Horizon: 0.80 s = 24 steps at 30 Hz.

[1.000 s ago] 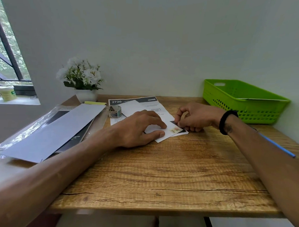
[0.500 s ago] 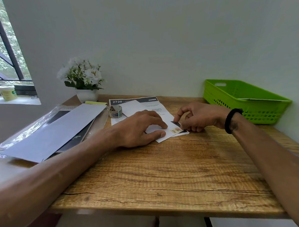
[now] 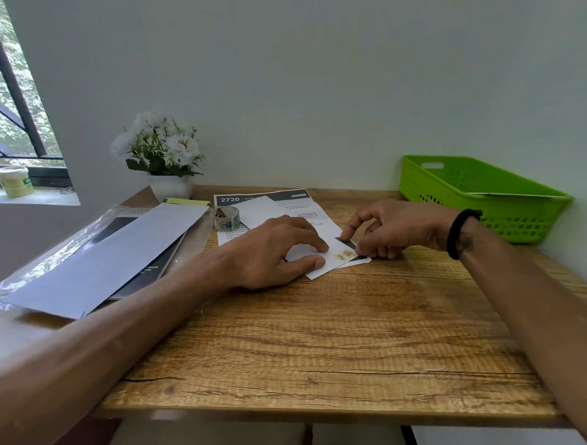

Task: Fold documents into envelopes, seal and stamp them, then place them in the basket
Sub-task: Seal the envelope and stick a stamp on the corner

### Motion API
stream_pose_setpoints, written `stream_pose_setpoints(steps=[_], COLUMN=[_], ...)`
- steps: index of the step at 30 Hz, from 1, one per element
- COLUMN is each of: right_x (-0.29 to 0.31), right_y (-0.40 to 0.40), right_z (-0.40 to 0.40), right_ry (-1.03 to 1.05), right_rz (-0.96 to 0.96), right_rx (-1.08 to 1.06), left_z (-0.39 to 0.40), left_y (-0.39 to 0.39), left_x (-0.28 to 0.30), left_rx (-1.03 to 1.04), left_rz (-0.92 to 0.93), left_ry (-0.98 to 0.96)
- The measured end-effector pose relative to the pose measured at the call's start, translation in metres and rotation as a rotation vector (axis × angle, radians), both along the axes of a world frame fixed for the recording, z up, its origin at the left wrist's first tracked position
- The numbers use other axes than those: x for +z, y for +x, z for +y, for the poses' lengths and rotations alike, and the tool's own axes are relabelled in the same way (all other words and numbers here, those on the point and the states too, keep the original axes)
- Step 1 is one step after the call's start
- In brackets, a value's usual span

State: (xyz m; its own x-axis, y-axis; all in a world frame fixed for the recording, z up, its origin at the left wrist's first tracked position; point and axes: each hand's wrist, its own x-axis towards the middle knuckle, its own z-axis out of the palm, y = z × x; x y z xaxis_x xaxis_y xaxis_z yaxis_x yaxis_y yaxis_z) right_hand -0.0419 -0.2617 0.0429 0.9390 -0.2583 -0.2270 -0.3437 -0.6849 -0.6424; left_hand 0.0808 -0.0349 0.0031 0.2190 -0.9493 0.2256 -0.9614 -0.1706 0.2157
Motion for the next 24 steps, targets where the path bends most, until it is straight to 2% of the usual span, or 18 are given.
stream_pose_setpoints(steps=[24], right_x=[-0.0019], right_y=[0.0004], right_z=[0.0021], right_ry=[0.009], right_rz=[-0.016], right_rx=[0.001], left_z=[-0.0002], left_y=[-0.0022], left_x=[0.0017], left_rx=[0.015], left_rz=[-0.005], left_ry=[0.022])
